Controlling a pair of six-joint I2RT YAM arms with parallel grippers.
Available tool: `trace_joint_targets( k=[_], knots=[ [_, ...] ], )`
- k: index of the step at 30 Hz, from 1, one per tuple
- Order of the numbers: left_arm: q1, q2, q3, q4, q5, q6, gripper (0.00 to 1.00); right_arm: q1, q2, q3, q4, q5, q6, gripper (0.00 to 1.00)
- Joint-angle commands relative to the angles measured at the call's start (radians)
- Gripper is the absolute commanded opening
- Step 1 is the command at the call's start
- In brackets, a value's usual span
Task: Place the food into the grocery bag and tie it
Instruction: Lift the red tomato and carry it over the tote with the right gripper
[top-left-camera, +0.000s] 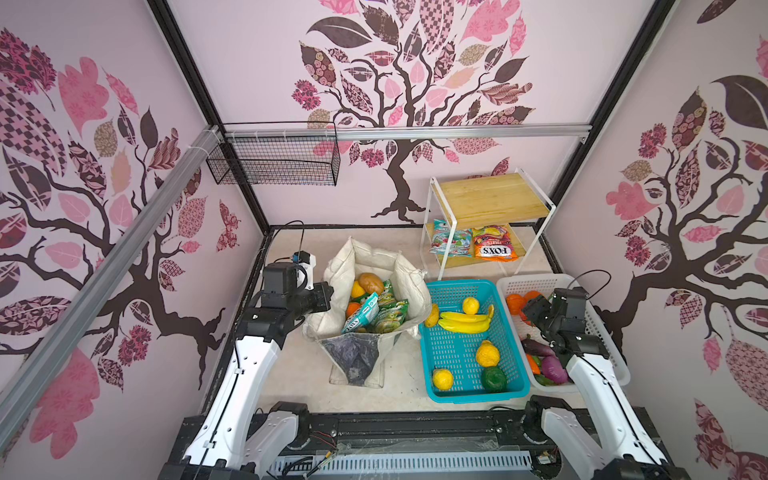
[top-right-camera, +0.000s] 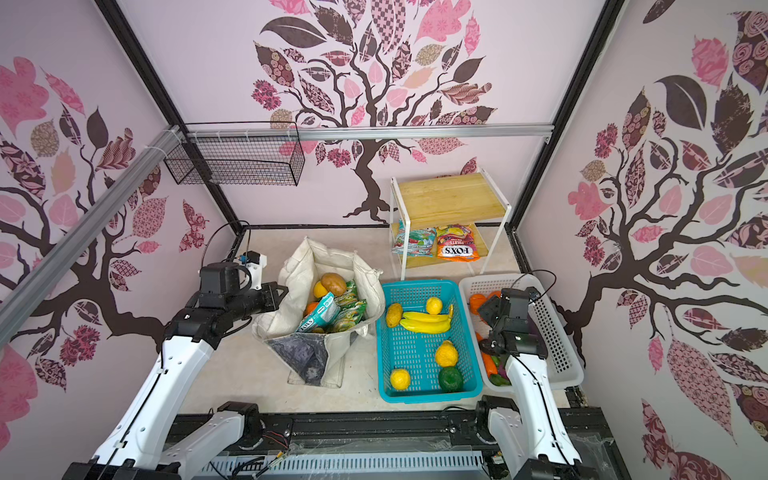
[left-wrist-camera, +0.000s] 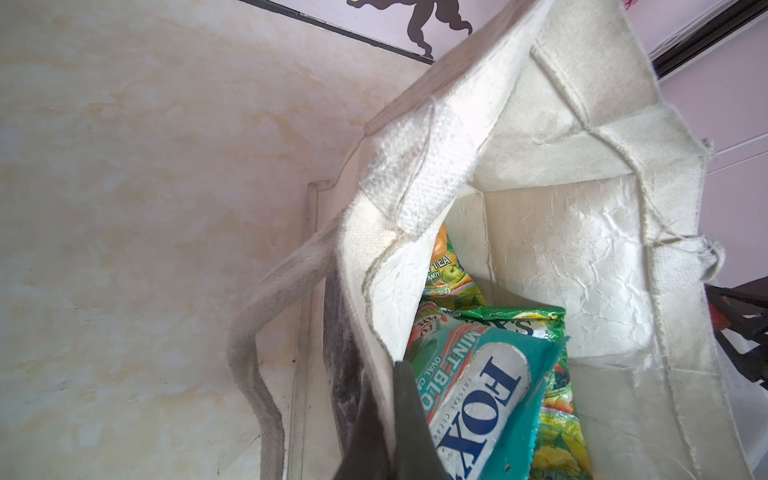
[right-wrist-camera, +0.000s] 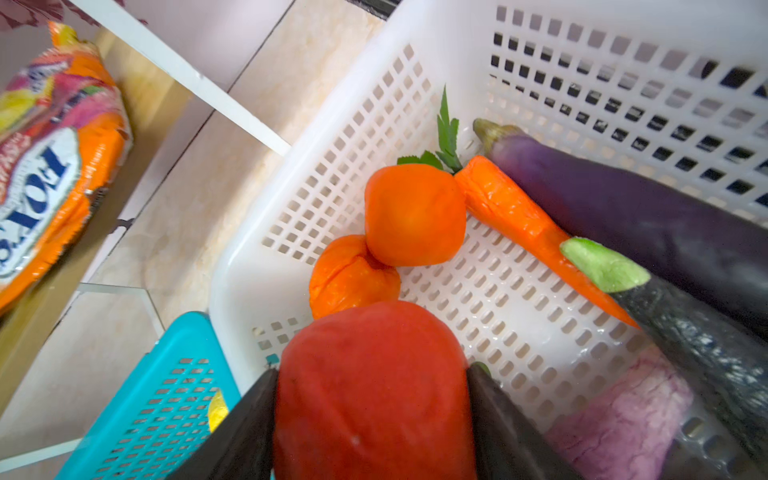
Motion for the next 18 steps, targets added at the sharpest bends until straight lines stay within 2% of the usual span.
trace_joint_targets(
  k=[1,18],
  knots=[
    [-0.007,0.006,-0.021,-0.017,0.024,0.001,0.00,-0.002,-0.026,0.056,-0.053,-0.016,-0.019,0.69],
    [-0.007,0.006,-0.023,-0.015,0.027,0.000,0.00,-0.002,-0.108,0.185,-0.109,-0.202,-0.027,0.71]
  ],
)
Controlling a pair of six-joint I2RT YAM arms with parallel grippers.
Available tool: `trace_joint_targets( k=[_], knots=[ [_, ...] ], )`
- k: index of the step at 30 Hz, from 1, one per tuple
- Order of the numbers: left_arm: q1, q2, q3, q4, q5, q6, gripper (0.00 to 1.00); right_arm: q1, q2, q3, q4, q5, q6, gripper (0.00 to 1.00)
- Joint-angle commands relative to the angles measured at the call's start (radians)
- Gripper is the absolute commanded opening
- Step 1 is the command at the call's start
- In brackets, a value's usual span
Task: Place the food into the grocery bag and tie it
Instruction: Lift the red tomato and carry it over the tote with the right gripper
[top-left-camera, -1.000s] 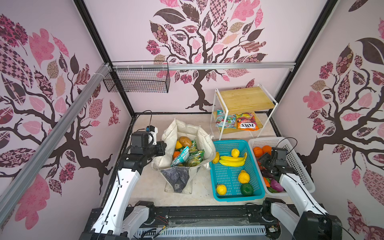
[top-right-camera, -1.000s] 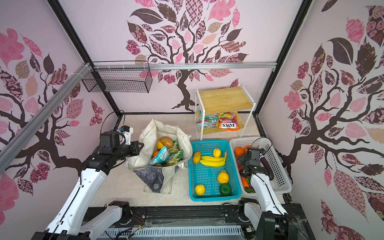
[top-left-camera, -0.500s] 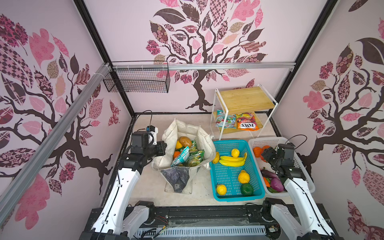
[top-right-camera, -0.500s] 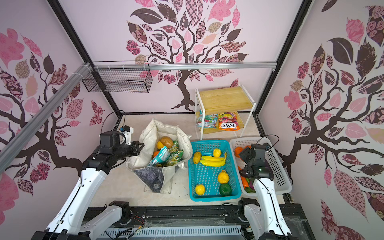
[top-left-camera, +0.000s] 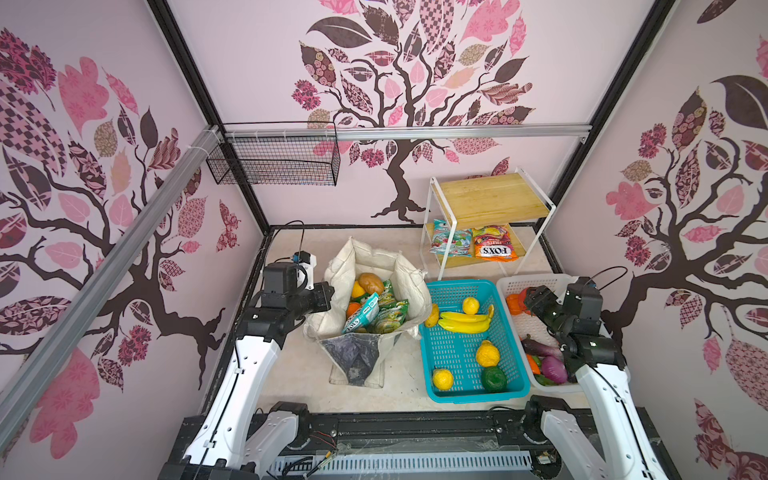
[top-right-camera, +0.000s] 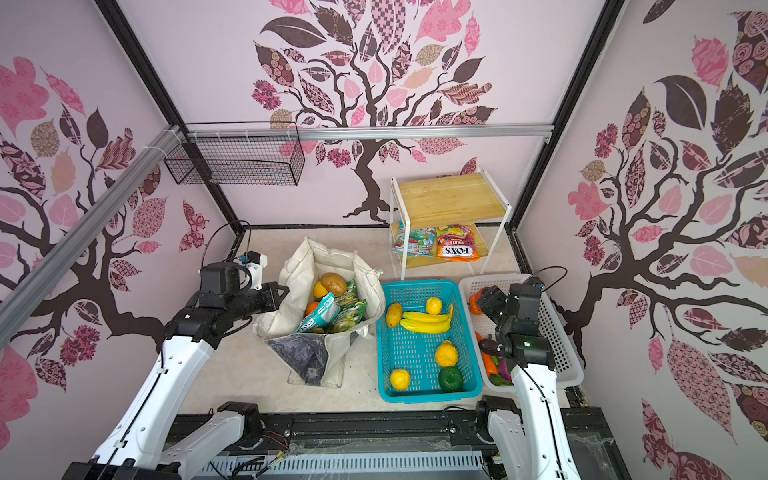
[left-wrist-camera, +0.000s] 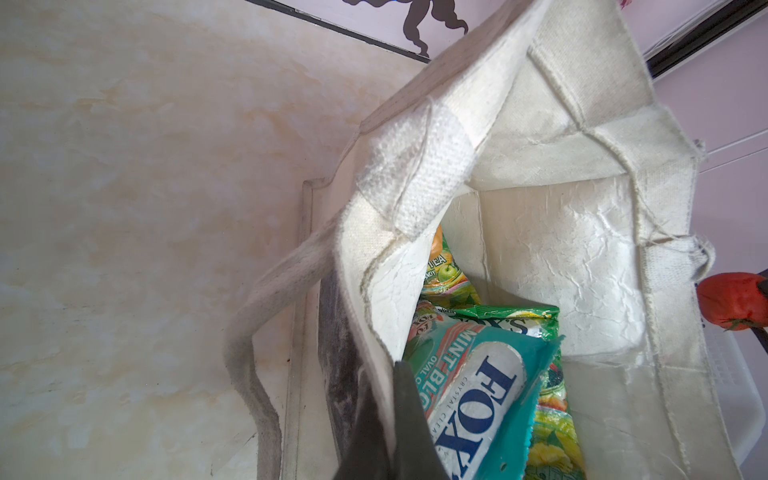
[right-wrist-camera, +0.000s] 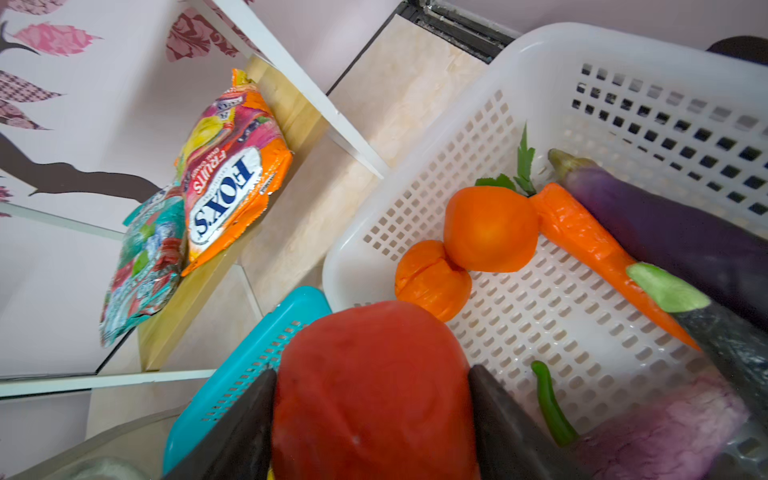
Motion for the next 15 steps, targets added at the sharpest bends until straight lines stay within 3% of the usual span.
trace_joint_targets(
  k=[1,7,15],
  knots=[
    [-0.007,0.006,-0.023,-0.014,0.015,0.007,0.00,-0.003,-0.024,0.071,-0.033,-0.071,-0.013,0.71],
    [-0.007,0.009,-0.025,-0.008,0.042,0.003,0.00,0.030,-0.044,0.110,-0.028,-0.207,0.033,0.71],
    [-0.007,0.009,-0.028,-0.005,0.048,-0.003,0.00,0.447,0.029,0.199,-0.002,0.057,0.091,0.71]
  ],
)
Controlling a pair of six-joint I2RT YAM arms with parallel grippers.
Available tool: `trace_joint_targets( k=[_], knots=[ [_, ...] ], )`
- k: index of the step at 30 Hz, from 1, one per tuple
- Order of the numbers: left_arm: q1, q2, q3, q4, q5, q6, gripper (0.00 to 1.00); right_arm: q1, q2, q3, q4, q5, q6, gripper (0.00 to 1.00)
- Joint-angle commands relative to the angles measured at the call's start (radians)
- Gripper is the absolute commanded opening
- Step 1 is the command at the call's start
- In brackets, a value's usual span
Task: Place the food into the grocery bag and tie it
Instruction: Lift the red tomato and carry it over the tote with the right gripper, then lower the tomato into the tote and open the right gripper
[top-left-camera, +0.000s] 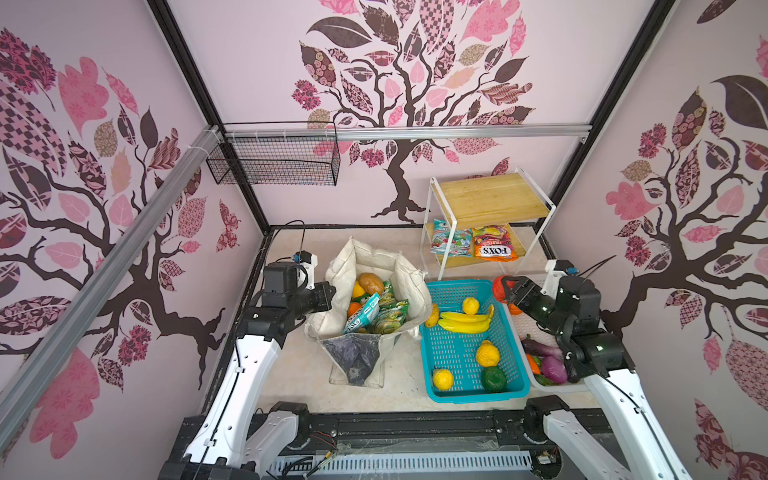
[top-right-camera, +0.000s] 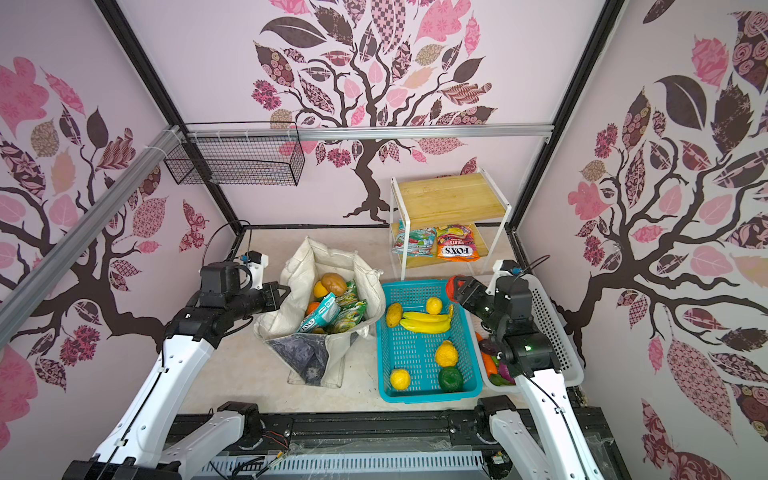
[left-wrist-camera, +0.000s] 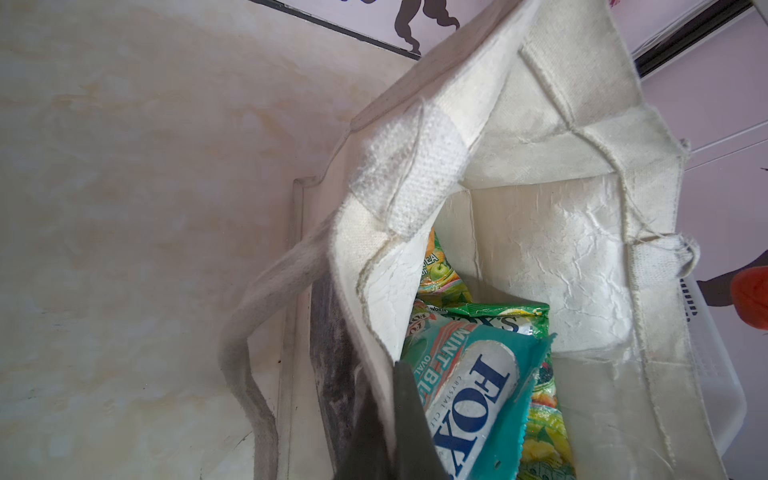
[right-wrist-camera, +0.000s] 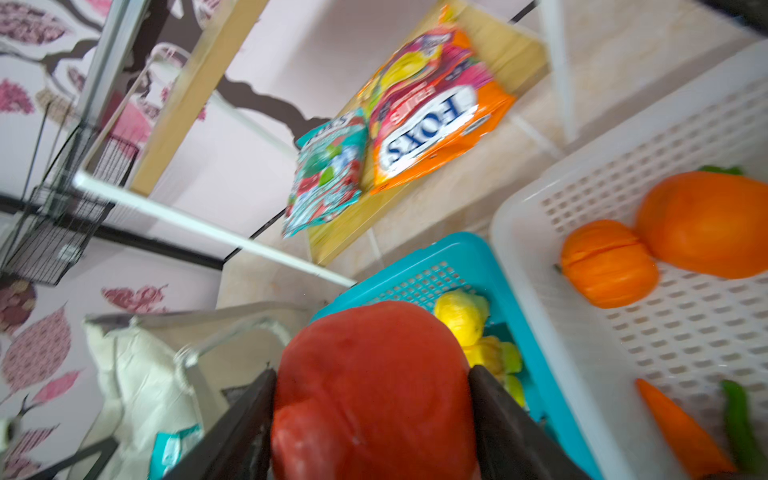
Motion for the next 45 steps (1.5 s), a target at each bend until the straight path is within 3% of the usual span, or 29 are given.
trace_joint_targets(
  k=[1,7,13,19,21,24,30,38,41,45],
  knots=[
    [-0.007,0.004,-0.026,-0.010,0.021,0.003,0.00,0.143,0.045,0.059,0.031,0.133,0.043,0.71],
    [-0.008,0.009,-0.027,-0.013,0.017,0.005,0.00,0.502,0.209,0.157,0.107,0.367,0.048,0.71],
    [-0.008,0.011,-0.027,-0.015,0.010,0.007,0.00,0.669,0.412,0.259,0.248,0.346,0.040,0.70],
    [-0.008,0.012,-0.026,-0.014,0.012,0.008,0.00,0.746,0.555,0.335,0.336,0.318,0.030,0.70],
    [-0.007,0.011,-0.025,-0.013,0.015,0.008,0.00,0.759,0.636,0.393,0.301,0.302,0.017,0.71],
    [-0.007,0.011,-0.026,-0.013,0.016,0.010,0.00,0.819,0.751,0.496,0.226,0.383,-0.052,0.72],
    [-0.007,0.011,-0.027,-0.013,0.009,0.010,0.00,0.824,0.907,0.584,0.152,0.378,-0.043,0.72],
    [-0.008,0.012,-0.026,-0.013,0.006,0.012,0.00,0.824,0.968,0.612,0.088,0.393,-0.047,0.81],
    [-0.007,0.012,-0.027,-0.014,0.001,0.012,0.00,0.825,0.936,0.594,0.117,0.388,-0.058,0.99],
    [-0.008,0.007,-0.025,-0.015,-0.005,0.013,0.00,0.824,0.869,0.568,0.161,0.370,-0.075,1.00]
  ],
)
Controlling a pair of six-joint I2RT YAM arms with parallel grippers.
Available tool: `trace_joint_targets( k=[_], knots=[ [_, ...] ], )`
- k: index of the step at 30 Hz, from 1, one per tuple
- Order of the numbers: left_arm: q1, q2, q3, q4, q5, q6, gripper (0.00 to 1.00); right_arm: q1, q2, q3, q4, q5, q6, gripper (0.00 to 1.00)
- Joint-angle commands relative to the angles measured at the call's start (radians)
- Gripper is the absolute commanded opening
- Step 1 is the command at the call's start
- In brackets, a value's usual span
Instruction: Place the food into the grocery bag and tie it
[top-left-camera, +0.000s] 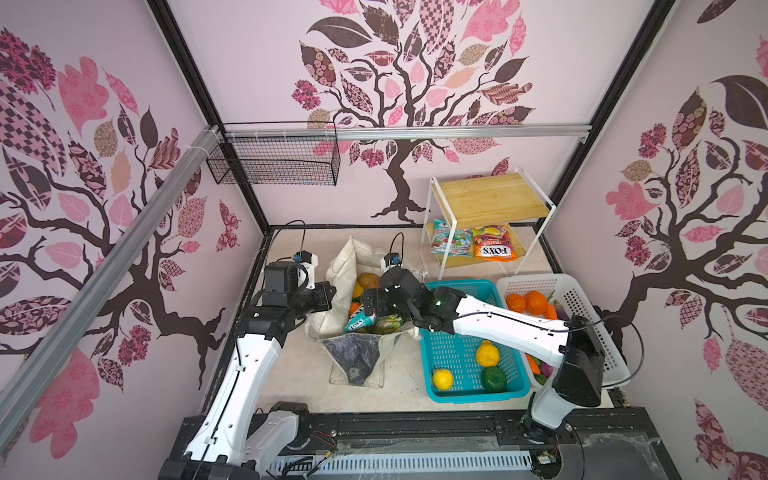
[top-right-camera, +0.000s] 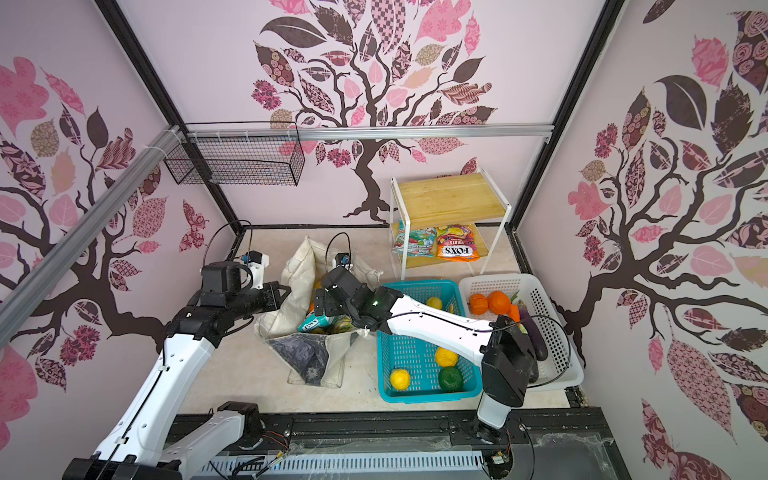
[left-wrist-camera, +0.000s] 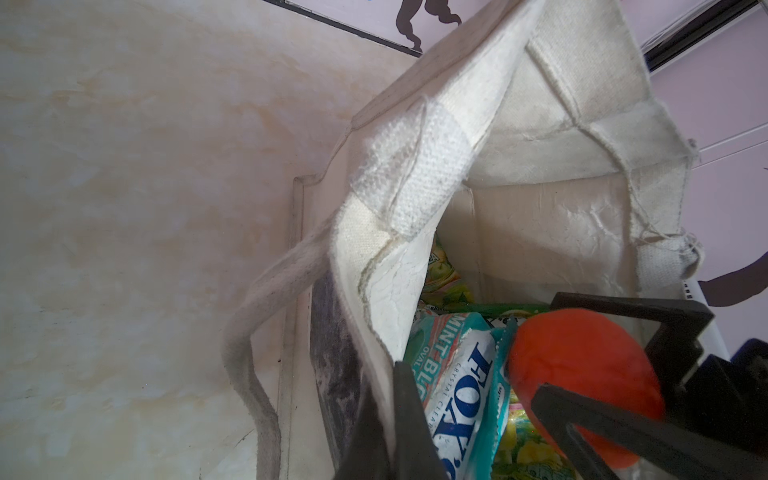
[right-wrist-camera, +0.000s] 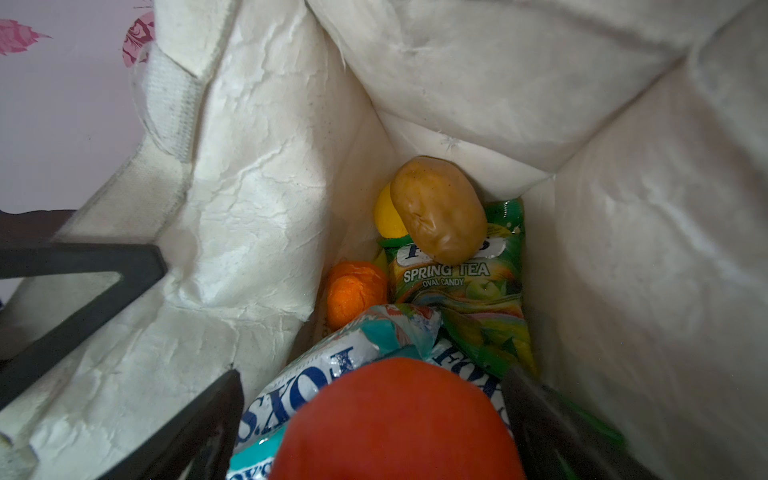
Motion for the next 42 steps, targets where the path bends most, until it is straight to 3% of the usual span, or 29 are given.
trace_joint_targets(
  k=[1,8,12,14,16,19,21,26,29,32,35,42],
  knots=[
    [-0.007,-0.001,-0.025,-0.016,-0.007,0.014,0.00,-0.002,-0.088,-0.021,0.037,-0.001,-0.020,1.00],
    [-0.007,-0.009,-0.023,-0.023,-0.044,0.020,0.00,-0.002,-0.260,-0.105,0.039,0.030,-0.047,1.00],
    [-0.007,-0.015,-0.023,-0.027,-0.067,0.023,0.00,-0.004,-0.406,-0.226,0.042,0.124,-0.057,1.00],
    [-0.008,-0.017,-0.020,-0.031,-0.075,0.027,0.00,-0.022,-0.450,-0.253,-0.013,0.168,-0.055,0.98],
    [-0.007,-0.020,-0.023,-0.031,-0.086,0.027,0.00,-0.068,-0.477,-0.285,-0.057,0.139,-0.048,0.94],
    [-0.007,-0.020,-0.022,-0.031,-0.093,0.029,0.00,-0.154,-0.500,-0.373,-0.016,-0.012,-0.033,0.82],
    [-0.007,-0.019,-0.024,-0.032,-0.097,0.029,0.00,-0.169,-0.491,-0.398,0.001,-0.049,-0.036,0.75],
    [-0.008,-0.025,-0.021,-0.035,-0.103,0.033,0.00,-0.169,-0.407,-0.404,0.030,-0.157,-0.043,0.70],
    [-0.007,-0.032,-0.019,-0.035,-0.105,0.032,0.00,-0.168,-0.371,-0.406,0.059,-0.178,-0.038,0.51],
    [-0.008,-0.041,-0.018,-0.035,-0.110,0.031,0.00,-0.169,-0.363,-0.381,0.070,-0.176,-0.036,0.14],
    [-0.007,-0.057,-0.002,-0.037,-0.137,0.007,0.00,-0.169,-0.371,-0.326,0.036,-0.133,-0.057,0.00],
    [-0.007,-0.051,0.188,-0.133,-0.234,-0.039,0.00,-0.169,-0.392,-0.160,-0.100,-0.016,-0.130,0.00]
  ],
)
